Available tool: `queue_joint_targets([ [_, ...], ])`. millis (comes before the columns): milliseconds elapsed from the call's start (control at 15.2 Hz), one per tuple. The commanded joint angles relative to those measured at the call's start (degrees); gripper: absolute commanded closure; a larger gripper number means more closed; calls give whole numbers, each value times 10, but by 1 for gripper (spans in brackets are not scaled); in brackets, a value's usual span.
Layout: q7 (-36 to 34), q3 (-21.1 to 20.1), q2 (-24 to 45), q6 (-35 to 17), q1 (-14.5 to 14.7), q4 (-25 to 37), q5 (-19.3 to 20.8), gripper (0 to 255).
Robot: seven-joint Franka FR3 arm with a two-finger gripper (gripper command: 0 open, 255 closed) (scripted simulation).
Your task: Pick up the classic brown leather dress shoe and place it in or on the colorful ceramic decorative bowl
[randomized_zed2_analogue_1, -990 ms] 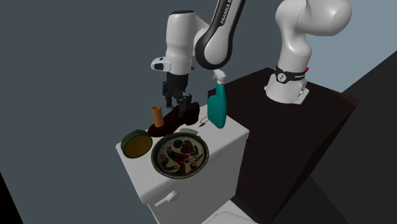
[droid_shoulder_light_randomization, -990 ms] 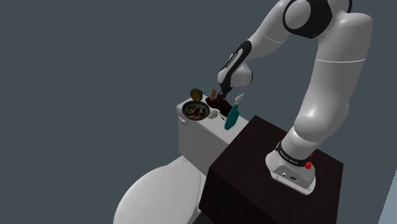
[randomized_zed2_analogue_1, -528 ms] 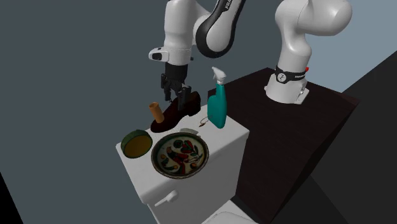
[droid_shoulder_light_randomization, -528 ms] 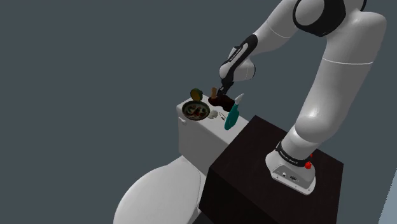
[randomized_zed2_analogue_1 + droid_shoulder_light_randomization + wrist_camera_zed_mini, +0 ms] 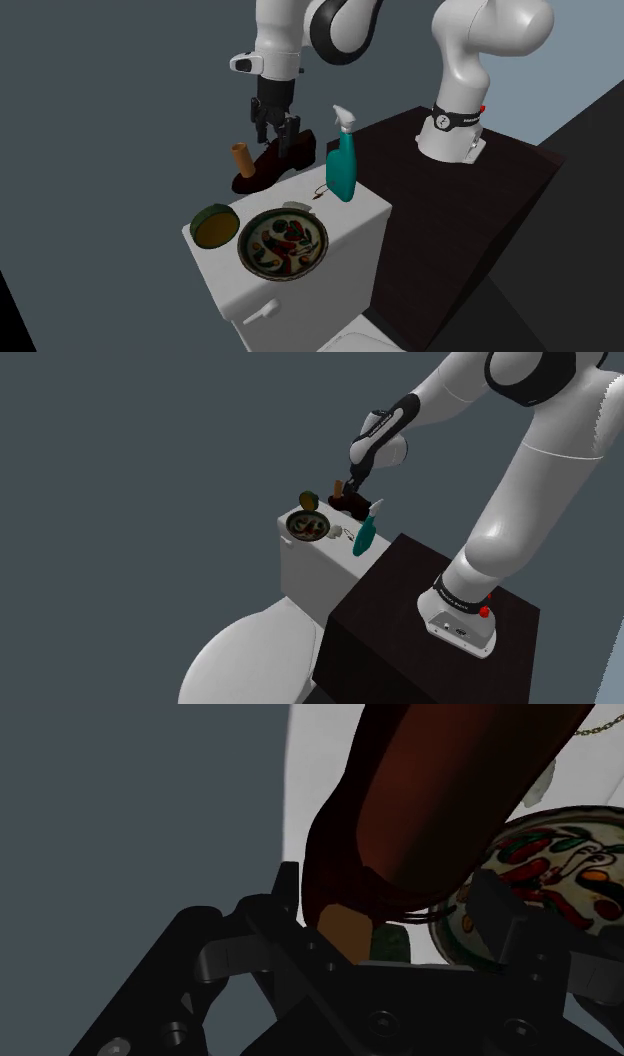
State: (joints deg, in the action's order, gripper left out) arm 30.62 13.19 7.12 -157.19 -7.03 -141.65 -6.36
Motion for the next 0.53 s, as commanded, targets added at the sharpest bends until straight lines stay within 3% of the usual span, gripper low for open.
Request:
queue_joint_targets([
  [0, -7, 4, -16, 14, 1, -1, 10, 255],
  [462, -28, 9, -59, 63, 3, 6, 38, 255],
])
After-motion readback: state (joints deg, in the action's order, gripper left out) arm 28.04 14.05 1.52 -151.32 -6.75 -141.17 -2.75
